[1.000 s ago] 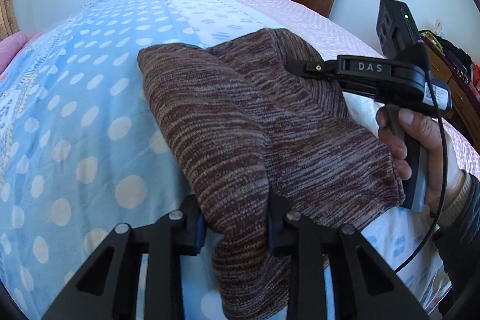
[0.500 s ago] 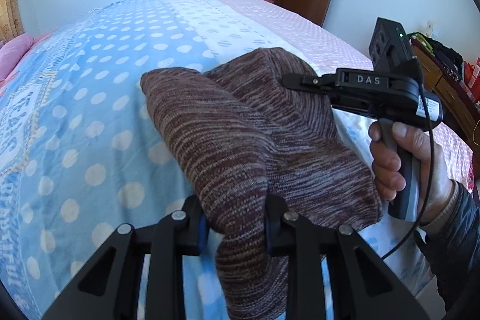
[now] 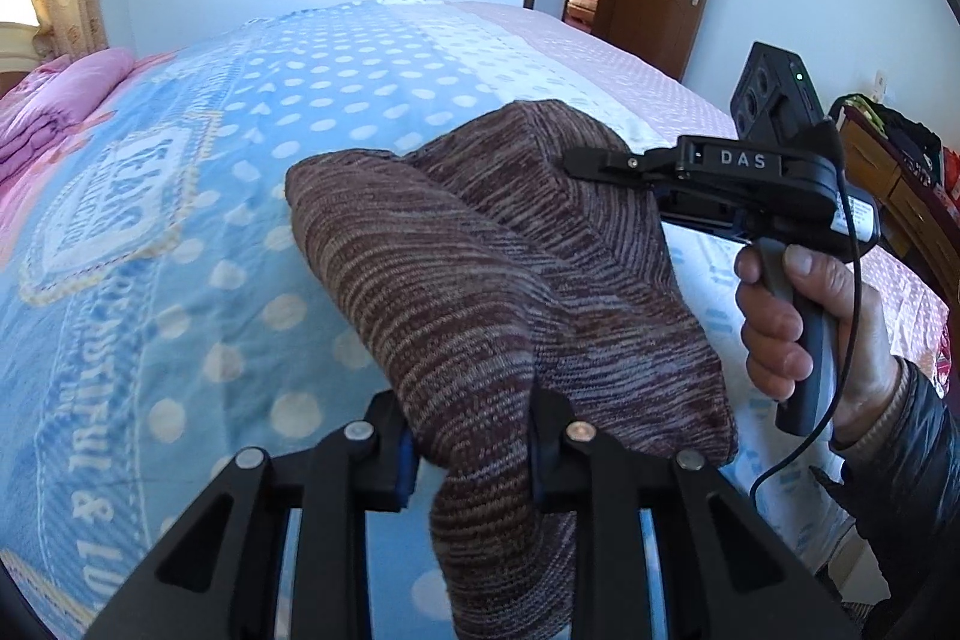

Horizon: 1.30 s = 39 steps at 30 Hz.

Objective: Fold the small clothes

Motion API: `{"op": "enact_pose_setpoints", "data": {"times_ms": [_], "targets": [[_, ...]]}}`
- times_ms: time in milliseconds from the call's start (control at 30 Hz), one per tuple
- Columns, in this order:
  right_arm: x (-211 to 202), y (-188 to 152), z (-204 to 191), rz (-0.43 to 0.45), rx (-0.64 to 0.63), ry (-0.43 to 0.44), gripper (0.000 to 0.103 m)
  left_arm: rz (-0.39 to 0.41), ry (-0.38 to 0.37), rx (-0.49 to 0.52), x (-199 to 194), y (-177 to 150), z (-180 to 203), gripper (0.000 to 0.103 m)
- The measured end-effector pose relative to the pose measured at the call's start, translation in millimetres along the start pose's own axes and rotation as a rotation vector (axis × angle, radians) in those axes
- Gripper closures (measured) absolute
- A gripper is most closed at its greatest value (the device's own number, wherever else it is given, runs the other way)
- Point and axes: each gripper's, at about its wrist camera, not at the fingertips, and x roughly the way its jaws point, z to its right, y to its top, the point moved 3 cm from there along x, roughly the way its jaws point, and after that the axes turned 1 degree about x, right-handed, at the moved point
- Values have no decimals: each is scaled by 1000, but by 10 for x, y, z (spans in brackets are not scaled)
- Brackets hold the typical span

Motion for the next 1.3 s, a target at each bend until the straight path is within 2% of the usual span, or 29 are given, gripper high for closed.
{"op": "enact_pose_setpoints", "data": {"times_ms": [367,867,1300], "targets": [[595,-176,-432,-65,-11,69,84,40,62,-61,-391,-265,-315,75],[1245,-378,-1093,-157,-78,133,84,77,142,-117,-730,-535,-813,75],[1662,-439,-1440,-247,-138,146,84,94,188,-143,-884,-672,-967,75]]}}
